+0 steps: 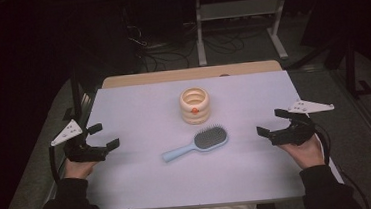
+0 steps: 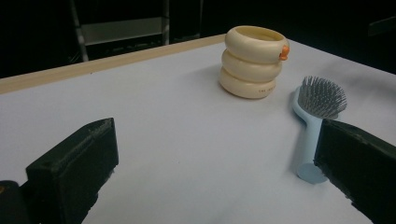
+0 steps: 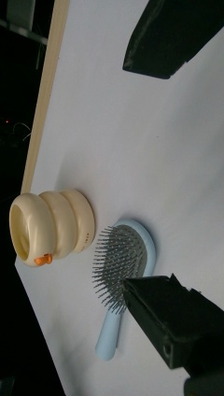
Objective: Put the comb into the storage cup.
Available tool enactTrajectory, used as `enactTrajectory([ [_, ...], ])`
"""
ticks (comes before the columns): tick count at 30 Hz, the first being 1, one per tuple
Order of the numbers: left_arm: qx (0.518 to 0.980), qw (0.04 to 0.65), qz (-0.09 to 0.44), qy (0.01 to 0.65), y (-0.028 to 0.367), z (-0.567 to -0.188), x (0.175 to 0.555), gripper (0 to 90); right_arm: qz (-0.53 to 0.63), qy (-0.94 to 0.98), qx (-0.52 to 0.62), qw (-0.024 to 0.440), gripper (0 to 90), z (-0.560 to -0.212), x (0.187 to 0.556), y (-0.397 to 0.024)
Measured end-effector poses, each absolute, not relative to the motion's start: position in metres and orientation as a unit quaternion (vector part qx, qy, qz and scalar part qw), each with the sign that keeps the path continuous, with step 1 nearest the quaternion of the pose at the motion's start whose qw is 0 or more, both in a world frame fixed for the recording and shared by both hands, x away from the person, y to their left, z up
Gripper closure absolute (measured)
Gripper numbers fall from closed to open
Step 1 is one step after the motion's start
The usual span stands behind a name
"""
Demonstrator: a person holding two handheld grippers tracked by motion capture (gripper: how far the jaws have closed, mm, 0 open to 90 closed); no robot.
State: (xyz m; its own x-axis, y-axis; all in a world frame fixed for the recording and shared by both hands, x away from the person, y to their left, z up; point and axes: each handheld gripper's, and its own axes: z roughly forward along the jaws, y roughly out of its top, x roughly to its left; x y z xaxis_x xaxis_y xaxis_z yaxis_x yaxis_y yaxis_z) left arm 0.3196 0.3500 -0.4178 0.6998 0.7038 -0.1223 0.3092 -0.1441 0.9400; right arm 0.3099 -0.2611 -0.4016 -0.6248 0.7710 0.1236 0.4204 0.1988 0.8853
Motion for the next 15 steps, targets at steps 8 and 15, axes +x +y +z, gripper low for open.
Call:
enactTrajectory([
  [8, 0.734, 0.557, 0.178, 0.344, 0.3500, -0.4174, 0.3190, 0.0, 0.495, 0.755, 0.393, 0.176, 0.0, -0.4013, 0.3089, -0.2603],
  [15, 0.734, 0.558, 0.177, 0.345, 0.3500, -0.4174, 0.3188, 0.0, 0.495, 0.755, 0.392, 0.176, 0.0, -0.4011, 0.3084, -0.2598],
])
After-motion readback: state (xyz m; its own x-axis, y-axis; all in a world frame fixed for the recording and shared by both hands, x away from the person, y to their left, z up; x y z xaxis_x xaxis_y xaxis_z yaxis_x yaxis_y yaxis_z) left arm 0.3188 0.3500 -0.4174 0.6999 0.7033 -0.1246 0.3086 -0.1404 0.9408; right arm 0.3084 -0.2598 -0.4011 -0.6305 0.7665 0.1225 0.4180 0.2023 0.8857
